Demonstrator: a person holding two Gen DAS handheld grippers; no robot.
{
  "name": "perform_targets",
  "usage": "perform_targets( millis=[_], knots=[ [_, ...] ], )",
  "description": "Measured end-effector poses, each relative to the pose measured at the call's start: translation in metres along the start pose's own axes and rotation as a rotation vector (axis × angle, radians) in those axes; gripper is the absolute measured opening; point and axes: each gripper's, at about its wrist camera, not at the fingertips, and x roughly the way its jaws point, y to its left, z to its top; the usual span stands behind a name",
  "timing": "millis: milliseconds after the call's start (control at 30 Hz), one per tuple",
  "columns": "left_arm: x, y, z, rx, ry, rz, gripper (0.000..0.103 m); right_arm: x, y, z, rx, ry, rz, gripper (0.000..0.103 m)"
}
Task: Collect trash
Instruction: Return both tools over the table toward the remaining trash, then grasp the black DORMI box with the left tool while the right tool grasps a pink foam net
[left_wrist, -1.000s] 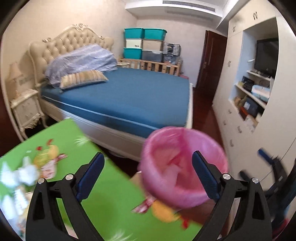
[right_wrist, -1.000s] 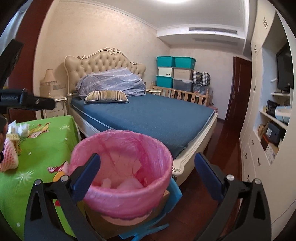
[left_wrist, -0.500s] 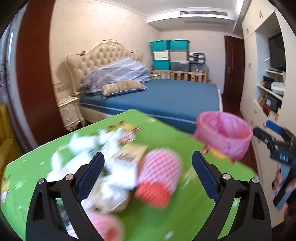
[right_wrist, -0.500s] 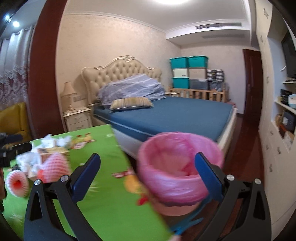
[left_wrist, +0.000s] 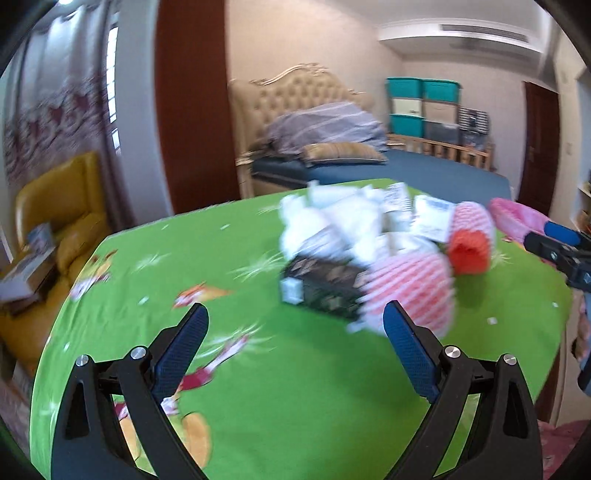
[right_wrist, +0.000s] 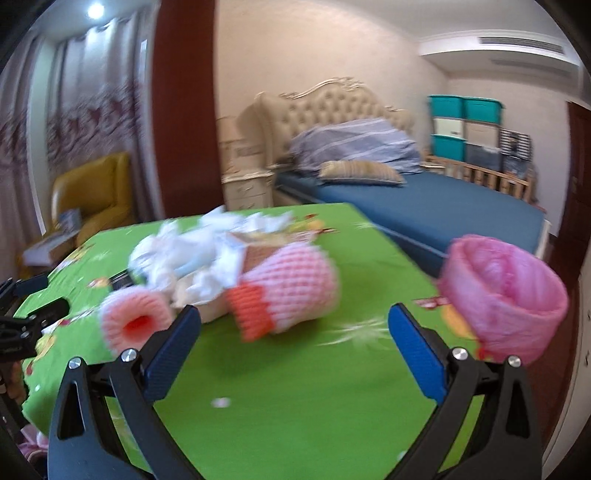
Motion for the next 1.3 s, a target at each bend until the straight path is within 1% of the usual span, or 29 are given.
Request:
perform_targets(
  millis=[133,267,333,433,500,533,600,633,667,700,733,767,800,900,1033,1133,1233,1300],
  knots=[
    [0.001,0.022,-0.006,-0.047,0.004,0.064,0.089,0.005,0.038,-0.001,-0.072,0.038,0.079,0.099],
    [0.0,0.037,-0.007,-0.143,0.013,0.07,0.089,0.016,0.07,-0.005,-0.136,0.075,0.139,0.098],
    [-0.003,0.043,-0.008,-0.161,0.01,0.075,0.089,0.021,0.084,-0.007,-0.161,0.092,0.161,0.098],
    [-0.009,0.044,-0.008,-0.157,-0.004,0.091,0.089,0.027,0.099,-0.009,-0.2,0.117,0.179,0.097],
    [-0.013,0.044,-0.009,-0.147,-0.011,0.093,0.089,0.031,0.109,-0.012,-0.221,0.135,0.19,0.083],
    [-0.015,0.042,-0.009,-0.14,-0.013,0.092,0.089,0.032,0.113,-0.012,-0.228,0.146,0.199,0.079],
    [-0.016,0.039,-0.01,-0.127,-0.012,0.083,0.089,0.035,0.118,-0.016,-0.238,0.157,0.215,0.067],
    [-0.016,0.036,-0.011,-0.121,-0.008,0.072,0.089,0.037,0.121,-0.017,-0.246,0.162,0.216,0.064],
    [-0.014,0.033,-0.011,-0.117,-0.002,0.062,0.089,0.039,0.123,-0.018,-0.252,0.168,0.22,0.057],
    [-0.014,0.031,-0.011,-0.114,0.002,0.054,0.089,0.04,0.123,-0.019,-0.254,0.175,0.223,0.044],
    [-0.011,0.028,-0.01,-0.111,0.009,0.046,0.089,0.042,0.122,-0.019,-0.254,0.18,0.228,0.038],
    [-0.01,0.025,-0.01,-0.108,0.016,0.038,0.089,0.042,0.121,-0.02,-0.253,0.183,0.235,0.028],
    [-0.009,0.023,-0.01,-0.105,0.023,0.027,0.089,0.041,0.119,-0.02,-0.251,0.178,0.235,0.025],
    [-0.003,0.015,-0.005,-0.103,0.042,-0.001,0.089,0.031,0.11,-0.017,-0.237,0.125,0.23,0.02],
    [0.011,0.002,0.006,-0.105,0.074,-0.026,0.089,0.014,0.087,-0.009,-0.192,0.042,0.186,0.019],
    [0.031,-0.01,0.017,-0.129,0.111,-0.035,0.089,0.007,0.066,-0.002,-0.143,0.002,0.165,0.019],
    [0.052,-0.023,0.027,-0.166,0.15,-0.016,0.089,0.002,0.053,0.0,-0.129,-0.022,0.147,0.019],
    [0.071,-0.035,0.035,-0.182,0.181,0.016,0.089,-0.001,0.045,-0.001,-0.121,-0.033,0.147,0.019]
  ],
)
